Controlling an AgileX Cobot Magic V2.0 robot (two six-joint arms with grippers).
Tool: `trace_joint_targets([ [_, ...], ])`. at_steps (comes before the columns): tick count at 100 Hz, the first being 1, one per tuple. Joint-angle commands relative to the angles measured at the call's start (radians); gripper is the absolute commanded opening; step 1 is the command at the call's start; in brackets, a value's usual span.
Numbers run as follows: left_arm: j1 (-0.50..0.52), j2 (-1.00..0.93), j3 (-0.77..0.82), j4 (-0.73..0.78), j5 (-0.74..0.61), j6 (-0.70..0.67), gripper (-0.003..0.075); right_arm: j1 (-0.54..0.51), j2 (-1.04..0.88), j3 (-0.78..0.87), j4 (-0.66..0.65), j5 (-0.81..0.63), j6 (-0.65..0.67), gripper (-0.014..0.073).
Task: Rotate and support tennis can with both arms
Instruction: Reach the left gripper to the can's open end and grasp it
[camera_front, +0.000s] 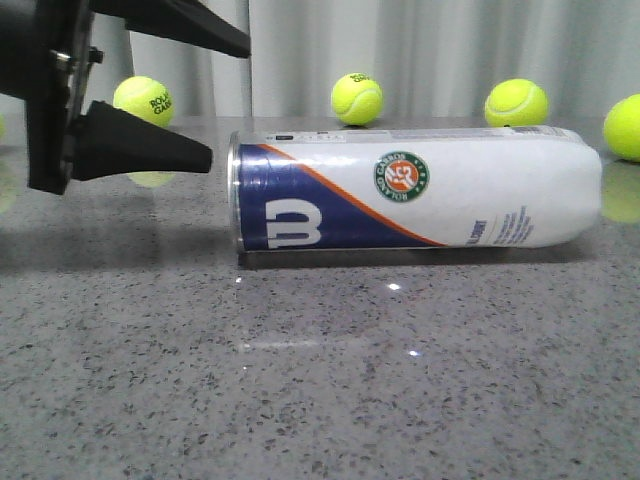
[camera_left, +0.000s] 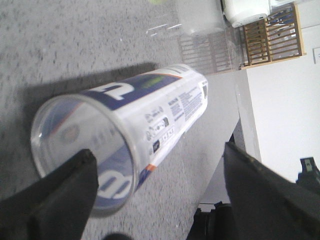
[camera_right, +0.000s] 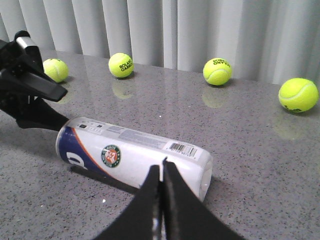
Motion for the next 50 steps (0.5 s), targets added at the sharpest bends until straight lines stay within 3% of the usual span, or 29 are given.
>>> trace_joint_targets([
  [1,-0.023,0.017,-0.072,-0.079,0.040,0.012,0.0503,-0.005,0.008,-0.024,-0.002,-0.069,0.000,-0.0061],
  [21,-0.056,0.109,-0.139,-0.125,0.101,0.012,0.0449,-0.005,0.008,-0.024,-0.002,-0.069,0.000,-0.0061],
  [50,-0.062,0.165,-0.139,-0.182,0.145,0.022,0.0149,-0.005,0.008,-0.024,-0.002,-0.069,0.000,-0.0061],
])
